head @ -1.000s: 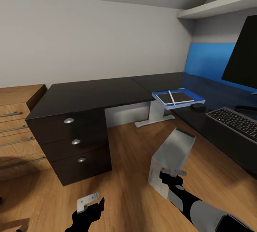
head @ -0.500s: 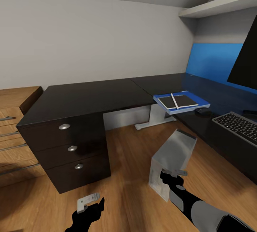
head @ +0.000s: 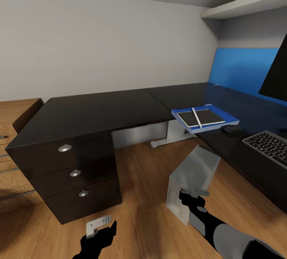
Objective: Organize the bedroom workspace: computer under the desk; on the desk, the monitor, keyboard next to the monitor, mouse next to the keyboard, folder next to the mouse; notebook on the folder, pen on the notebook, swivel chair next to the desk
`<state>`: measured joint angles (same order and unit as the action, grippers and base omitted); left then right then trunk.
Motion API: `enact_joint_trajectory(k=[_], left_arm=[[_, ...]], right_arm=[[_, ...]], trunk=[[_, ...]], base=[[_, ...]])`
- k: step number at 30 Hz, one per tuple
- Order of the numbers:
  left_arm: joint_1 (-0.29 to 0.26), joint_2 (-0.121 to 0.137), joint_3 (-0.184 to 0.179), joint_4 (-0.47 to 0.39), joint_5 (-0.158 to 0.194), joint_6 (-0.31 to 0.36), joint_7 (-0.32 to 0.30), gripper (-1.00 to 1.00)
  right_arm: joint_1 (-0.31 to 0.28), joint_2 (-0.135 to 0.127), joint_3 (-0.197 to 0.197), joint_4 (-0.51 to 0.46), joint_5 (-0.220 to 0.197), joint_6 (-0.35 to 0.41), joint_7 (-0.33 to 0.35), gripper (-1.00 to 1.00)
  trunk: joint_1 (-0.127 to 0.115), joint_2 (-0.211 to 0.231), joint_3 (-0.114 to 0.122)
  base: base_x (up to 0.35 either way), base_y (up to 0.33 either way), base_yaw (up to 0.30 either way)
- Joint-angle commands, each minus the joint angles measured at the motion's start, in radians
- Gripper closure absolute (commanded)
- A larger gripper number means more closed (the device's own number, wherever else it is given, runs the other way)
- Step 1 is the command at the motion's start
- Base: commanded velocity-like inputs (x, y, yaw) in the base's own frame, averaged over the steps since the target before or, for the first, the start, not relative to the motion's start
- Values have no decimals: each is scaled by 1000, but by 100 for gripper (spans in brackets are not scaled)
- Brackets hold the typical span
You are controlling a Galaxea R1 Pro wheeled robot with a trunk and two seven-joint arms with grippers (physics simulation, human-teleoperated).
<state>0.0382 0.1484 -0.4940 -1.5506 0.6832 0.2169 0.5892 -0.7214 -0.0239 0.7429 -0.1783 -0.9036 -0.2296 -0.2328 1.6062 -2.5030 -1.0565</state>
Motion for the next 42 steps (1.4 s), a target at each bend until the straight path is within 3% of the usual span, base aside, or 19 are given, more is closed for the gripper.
enact_joint_trajectory(k=[1,42], left_arm=[[0,1,-1,-2,5,3,6,-100],[0,0,-1,-2,6,4,6,-100]], right_arm=[[-1,-1,9,-3,-1,-2,-5,-100],[0,-1,7,-3,-1,-2,-5,-100]], trunk=[[0,0,-1],[0,0,-1]], base=[[85,-32,0],[94,-2,0]])
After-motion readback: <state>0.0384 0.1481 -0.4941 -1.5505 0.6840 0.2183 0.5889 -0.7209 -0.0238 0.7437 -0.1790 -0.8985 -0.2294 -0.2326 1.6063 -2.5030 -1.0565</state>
